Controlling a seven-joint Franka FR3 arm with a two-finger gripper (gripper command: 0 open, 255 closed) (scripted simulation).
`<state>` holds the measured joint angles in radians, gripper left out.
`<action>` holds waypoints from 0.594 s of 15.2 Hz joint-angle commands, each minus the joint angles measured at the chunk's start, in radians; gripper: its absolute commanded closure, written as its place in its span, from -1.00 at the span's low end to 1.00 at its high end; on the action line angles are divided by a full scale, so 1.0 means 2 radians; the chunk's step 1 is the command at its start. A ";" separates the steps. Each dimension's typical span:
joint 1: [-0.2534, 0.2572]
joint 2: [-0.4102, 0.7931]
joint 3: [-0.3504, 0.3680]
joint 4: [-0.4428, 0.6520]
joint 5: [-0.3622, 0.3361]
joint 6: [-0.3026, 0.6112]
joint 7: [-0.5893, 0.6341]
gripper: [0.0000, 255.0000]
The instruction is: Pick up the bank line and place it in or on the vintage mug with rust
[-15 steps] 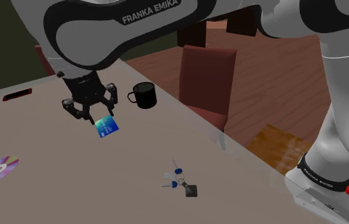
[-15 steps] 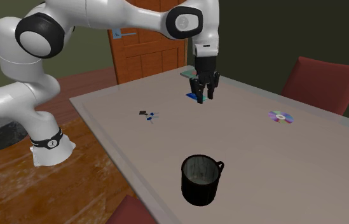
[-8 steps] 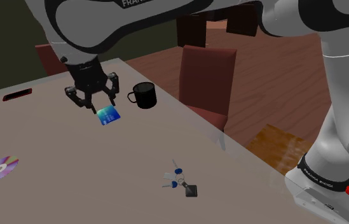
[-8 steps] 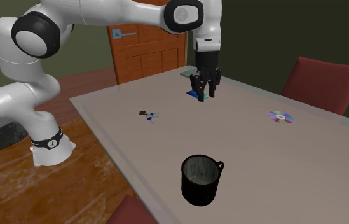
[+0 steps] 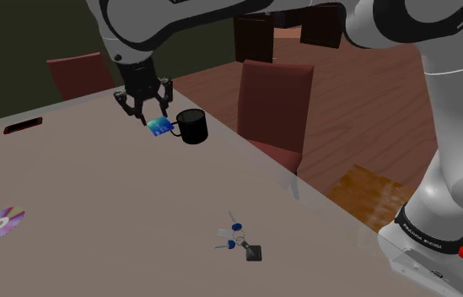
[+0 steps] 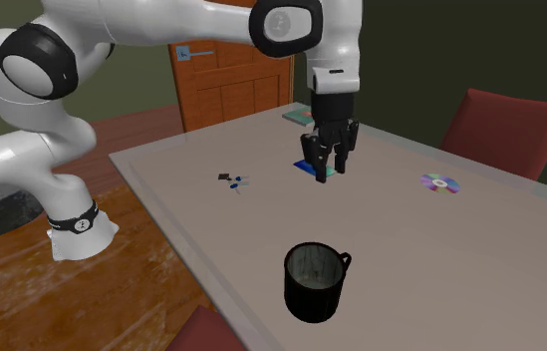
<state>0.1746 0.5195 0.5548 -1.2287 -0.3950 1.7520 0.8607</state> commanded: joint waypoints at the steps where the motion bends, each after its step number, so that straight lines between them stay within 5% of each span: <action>1: -0.010 0.010 -0.005 0.019 -0.001 -0.005 -0.021 1.00; 9: -0.037 0.076 -0.028 0.134 -0.009 -0.042 -0.104 1.00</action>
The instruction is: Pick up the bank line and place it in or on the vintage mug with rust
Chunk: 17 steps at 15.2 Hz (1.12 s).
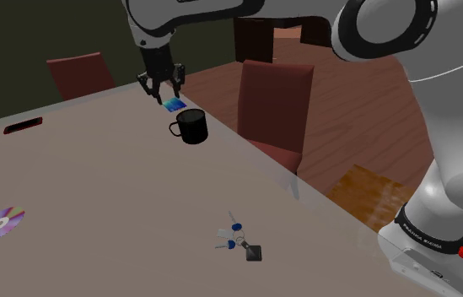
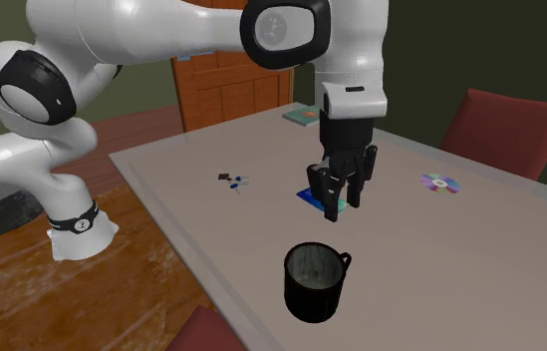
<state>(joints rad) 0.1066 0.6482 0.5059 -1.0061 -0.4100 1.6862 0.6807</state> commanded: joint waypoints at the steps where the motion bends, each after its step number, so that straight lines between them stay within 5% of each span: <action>1: -0.003 0.025 -0.007 0.047 -0.003 -0.018 -0.025 1.00; 4: 0.007 0.081 -0.020 0.152 -0.012 -0.057 -0.063 1.00; 17: -0.036 0.042 -0.012 -0.014 -0.007 0.059 -0.035 1.00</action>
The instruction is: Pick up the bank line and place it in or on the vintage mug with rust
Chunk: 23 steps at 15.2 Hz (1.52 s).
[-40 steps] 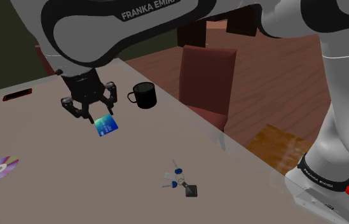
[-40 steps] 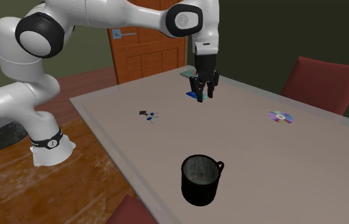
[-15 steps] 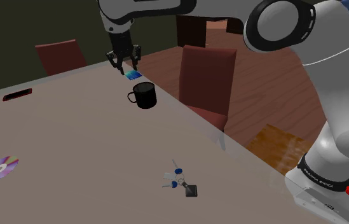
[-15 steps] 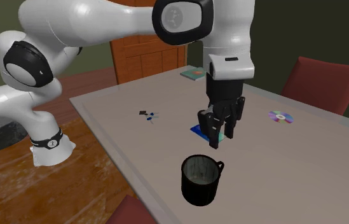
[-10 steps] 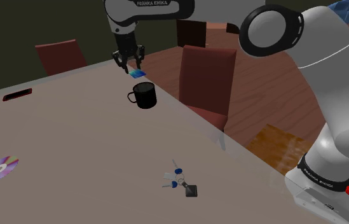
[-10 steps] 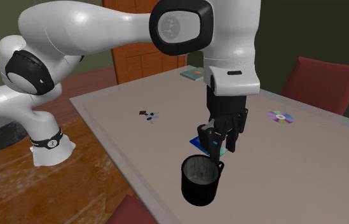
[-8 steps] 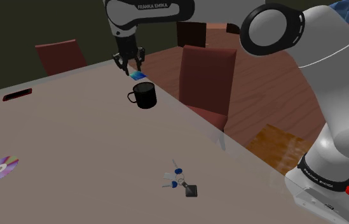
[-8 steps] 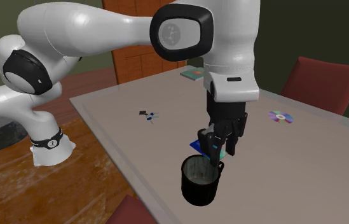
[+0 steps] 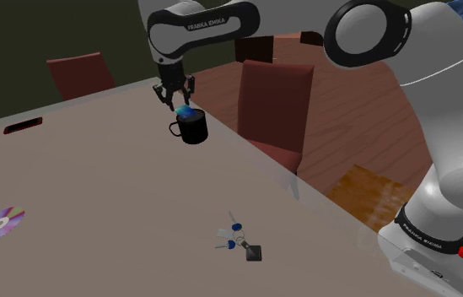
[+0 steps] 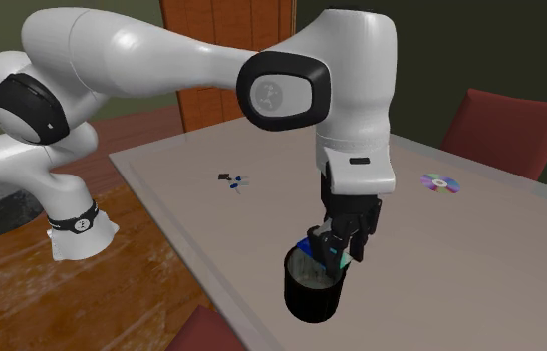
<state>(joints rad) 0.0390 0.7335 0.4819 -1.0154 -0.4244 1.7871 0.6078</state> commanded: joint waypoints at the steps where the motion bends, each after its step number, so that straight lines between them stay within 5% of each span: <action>1: -0.004 -0.001 0.000 -0.017 -0.001 0.015 0.003 1.00; 10: -0.007 -0.002 0.000 -0.029 -0.001 0.026 0.005 1.00; 11: -0.007 -0.001 0.000 -0.029 -0.001 0.026 0.005 -1.00; 16: -0.007 -0.002 0.000 -0.029 -0.001 0.026 0.005 -1.00; 20: 0.006 -0.009 0.003 0.024 0.003 -0.031 -0.003 -1.00; 23: 0.006 -0.009 0.003 0.024 0.003 -0.031 -0.003 -1.00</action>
<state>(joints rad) 0.0499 0.7153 0.4871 -0.9730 -0.4181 1.7302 0.6025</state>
